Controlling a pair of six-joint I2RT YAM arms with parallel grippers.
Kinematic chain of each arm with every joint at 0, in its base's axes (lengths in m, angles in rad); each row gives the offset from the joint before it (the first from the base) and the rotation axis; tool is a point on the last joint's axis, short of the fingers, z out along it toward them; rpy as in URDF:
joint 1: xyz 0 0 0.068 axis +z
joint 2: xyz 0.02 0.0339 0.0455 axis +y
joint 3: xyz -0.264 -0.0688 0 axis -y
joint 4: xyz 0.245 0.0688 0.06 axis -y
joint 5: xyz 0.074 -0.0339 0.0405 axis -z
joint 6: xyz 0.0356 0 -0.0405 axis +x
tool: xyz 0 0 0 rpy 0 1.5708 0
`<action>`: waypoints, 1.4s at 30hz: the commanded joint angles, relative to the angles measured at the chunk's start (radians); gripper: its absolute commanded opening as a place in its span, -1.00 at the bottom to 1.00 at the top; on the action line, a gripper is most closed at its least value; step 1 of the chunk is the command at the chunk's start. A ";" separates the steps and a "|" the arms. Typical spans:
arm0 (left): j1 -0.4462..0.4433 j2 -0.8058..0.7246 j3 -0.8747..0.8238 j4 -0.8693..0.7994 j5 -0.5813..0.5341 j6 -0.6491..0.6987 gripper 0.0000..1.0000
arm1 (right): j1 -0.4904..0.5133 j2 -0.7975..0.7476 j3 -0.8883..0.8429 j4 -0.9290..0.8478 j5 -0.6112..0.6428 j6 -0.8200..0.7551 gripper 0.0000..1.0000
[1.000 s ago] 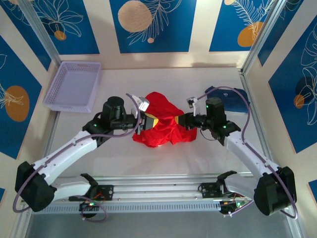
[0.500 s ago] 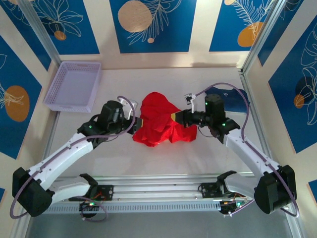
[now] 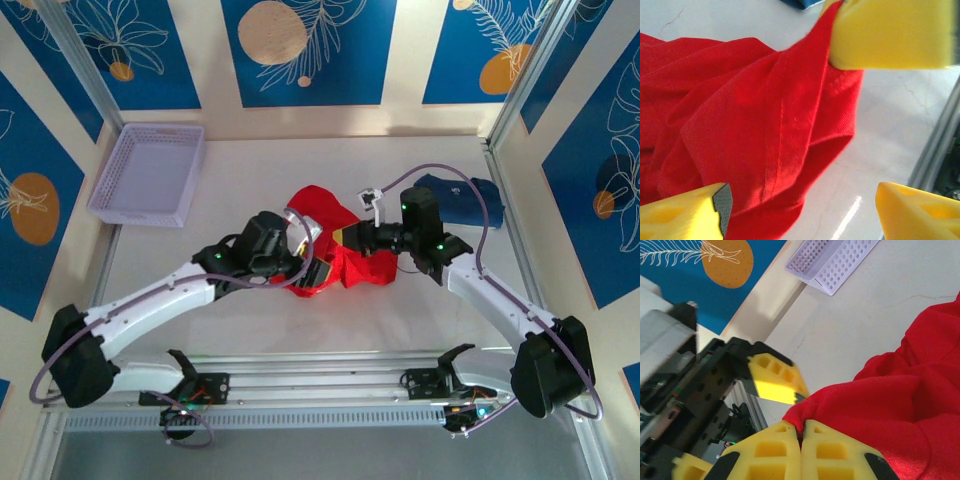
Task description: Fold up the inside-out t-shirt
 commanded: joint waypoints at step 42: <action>0.058 0.170 0.045 0.116 -0.227 0.071 0.11 | 0.009 -0.030 0.048 -0.072 0.012 -0.040 -1.00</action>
